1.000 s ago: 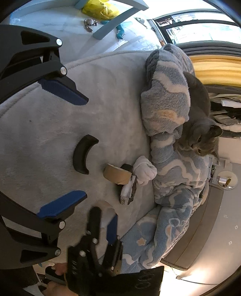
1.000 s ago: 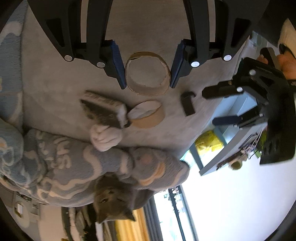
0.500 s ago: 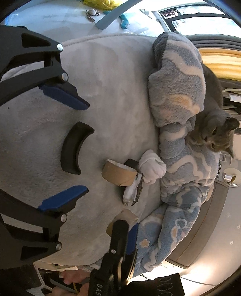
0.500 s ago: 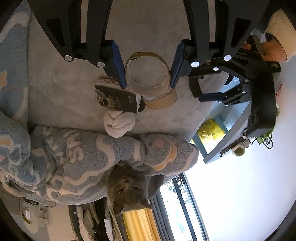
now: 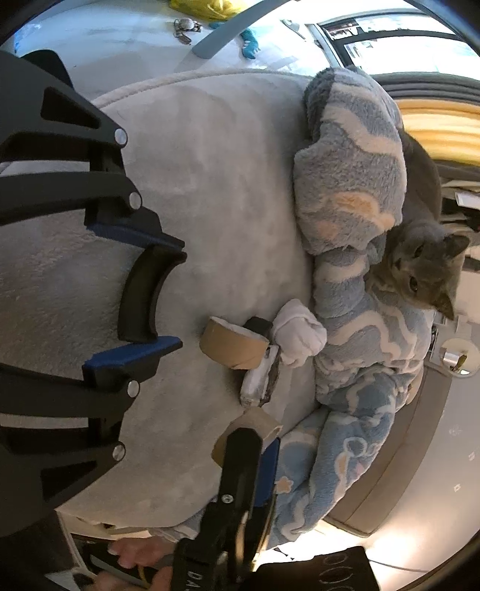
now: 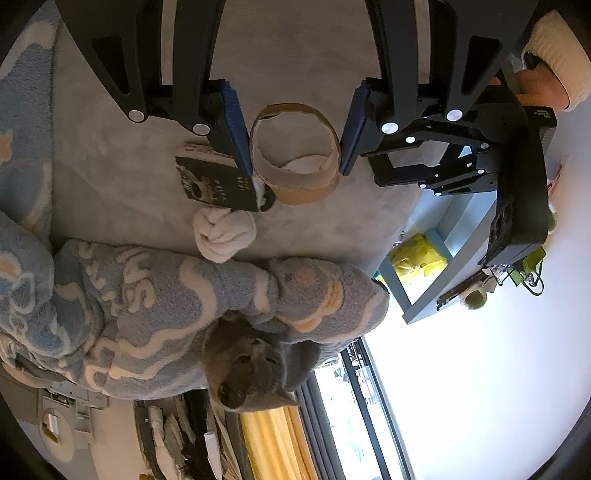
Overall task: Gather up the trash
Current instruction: 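Grasp the black curved plastic piece with the left tool while the right tool holds the tape roll, then carry the black piece in the left tool and tape roll in the right tool over the bin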
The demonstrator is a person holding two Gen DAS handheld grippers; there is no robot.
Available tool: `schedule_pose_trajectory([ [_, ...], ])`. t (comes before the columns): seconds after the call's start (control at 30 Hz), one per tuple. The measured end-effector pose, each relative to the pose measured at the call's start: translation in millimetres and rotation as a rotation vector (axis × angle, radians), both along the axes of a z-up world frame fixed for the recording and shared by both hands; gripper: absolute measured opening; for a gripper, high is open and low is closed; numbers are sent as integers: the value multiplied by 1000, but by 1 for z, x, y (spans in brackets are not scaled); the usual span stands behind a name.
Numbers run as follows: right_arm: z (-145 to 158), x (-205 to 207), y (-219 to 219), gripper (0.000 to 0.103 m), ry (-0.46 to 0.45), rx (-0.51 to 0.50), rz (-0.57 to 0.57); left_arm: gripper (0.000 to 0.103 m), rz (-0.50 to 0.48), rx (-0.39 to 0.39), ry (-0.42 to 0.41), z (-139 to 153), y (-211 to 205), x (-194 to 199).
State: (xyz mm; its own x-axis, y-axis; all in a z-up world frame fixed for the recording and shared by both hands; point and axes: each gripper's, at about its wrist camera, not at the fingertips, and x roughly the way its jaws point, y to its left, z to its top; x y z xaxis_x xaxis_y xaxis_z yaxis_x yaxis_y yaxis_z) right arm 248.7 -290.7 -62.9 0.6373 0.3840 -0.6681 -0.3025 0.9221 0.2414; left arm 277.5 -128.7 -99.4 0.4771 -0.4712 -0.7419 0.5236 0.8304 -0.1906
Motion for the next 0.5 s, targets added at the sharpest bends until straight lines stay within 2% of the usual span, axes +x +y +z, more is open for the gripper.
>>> schedule_pose_trajectory([
  [0.5, 5, -14, 48, 48, -9, 18, 51, 49, 97, 16, -11, 18, 53, -23],
])
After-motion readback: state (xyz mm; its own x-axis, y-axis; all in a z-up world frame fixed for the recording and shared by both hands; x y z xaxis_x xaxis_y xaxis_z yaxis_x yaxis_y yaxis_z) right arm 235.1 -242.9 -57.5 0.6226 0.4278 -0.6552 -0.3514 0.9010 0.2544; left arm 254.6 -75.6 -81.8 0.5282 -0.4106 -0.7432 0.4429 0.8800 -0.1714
